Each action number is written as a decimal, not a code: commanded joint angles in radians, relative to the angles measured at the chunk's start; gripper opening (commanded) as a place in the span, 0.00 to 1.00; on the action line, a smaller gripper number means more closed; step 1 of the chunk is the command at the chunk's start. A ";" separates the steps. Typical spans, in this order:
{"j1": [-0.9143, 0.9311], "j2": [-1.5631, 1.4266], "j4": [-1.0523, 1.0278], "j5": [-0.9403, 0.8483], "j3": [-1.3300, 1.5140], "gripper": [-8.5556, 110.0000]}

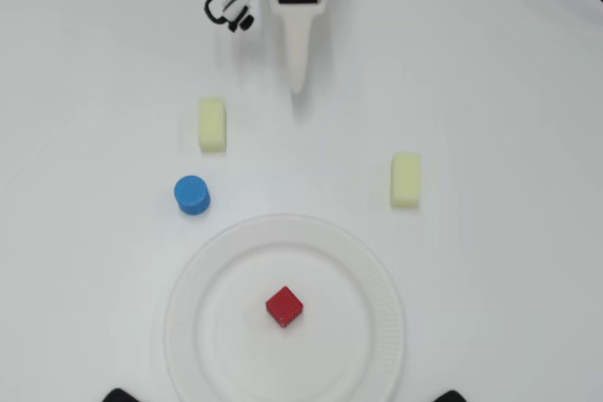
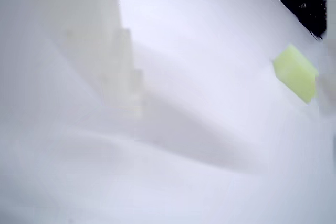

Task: Grasp a red block and put it in the dish.

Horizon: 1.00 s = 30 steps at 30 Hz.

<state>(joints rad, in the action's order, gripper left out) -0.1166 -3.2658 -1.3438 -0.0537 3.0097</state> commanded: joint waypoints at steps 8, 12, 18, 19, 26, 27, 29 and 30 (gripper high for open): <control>0.006 -0.186 -0.094 -0.031 0.038 0.19; 0.009 -0.186 -0.098 -0.049 0.054 0.10; 0.009 -0.186 -0.103 -0.044 0.072 0.07; 0.011 -0.186 -0.103 -0.044 0.074 0.07; 0.012 -0.186 -0.075 -0.035 0.147 0.07; 0.012 -0.186 -0.075 -0.032 0.147 0.07; 0.012 -0.186 -0.075 -0.034 0.147 0.07; 0.012 -0.186 -0.075 -0.035 0.147 0.07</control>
<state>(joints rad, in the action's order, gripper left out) -0.1089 -3.2674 -1.3499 -0.0874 3.0603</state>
